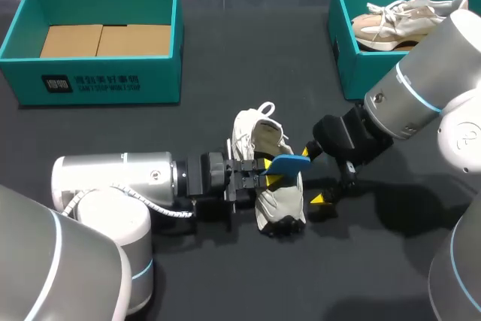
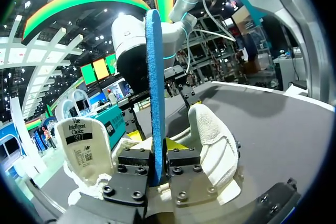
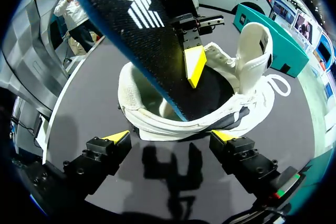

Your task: Take the shoe out of the shoebox, open the shoe tongue, remove and reinsert the insole, then place the shoe into the shoebox

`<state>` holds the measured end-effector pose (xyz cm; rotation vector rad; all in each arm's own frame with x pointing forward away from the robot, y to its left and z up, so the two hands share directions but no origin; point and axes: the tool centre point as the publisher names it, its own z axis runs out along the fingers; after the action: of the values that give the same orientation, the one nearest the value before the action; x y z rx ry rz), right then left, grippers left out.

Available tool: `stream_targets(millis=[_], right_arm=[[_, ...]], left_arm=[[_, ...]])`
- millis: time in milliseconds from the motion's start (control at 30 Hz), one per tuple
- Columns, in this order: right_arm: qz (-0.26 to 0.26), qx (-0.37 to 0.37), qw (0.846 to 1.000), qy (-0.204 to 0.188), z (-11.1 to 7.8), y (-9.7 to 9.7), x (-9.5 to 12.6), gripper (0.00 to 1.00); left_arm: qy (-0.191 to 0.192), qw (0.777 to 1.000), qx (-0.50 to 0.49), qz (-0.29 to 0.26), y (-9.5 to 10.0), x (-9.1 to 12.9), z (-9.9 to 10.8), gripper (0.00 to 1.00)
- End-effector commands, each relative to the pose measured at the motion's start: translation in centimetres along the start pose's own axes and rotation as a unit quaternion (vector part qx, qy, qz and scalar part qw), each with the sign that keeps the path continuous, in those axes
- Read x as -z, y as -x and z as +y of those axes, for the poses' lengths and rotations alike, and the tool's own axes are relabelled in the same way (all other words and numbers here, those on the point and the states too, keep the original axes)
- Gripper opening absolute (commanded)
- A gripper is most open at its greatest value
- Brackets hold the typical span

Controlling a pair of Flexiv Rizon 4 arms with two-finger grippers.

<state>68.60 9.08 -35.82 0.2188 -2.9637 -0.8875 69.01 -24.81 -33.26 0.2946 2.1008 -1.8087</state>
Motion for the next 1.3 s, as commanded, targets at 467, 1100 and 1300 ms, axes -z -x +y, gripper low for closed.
stream_targets(millis=[467,1100,1300], right_arm=[[-0.001,0.000,1.000,-0.002,0.1,-0.1,-0.1,1.00],[-0.001,0.000,1.000,-0.002,0.1,-0.1,-0.1,1.00],[-0.001,0.000,1.000,-0.002,0.1,-0.1,-0.1,1.00]], left_arm=[[-0.024,0.999,-0.039,0.005,-0.8,-0.6,-3.6,0.09],[0.027,0.999,-0.042,-0.020,0.2,-0.9,1.3,0.00],[0.013,0.999,-0.033,-0.018,0.1,-0.5,-0.2,0.19]])
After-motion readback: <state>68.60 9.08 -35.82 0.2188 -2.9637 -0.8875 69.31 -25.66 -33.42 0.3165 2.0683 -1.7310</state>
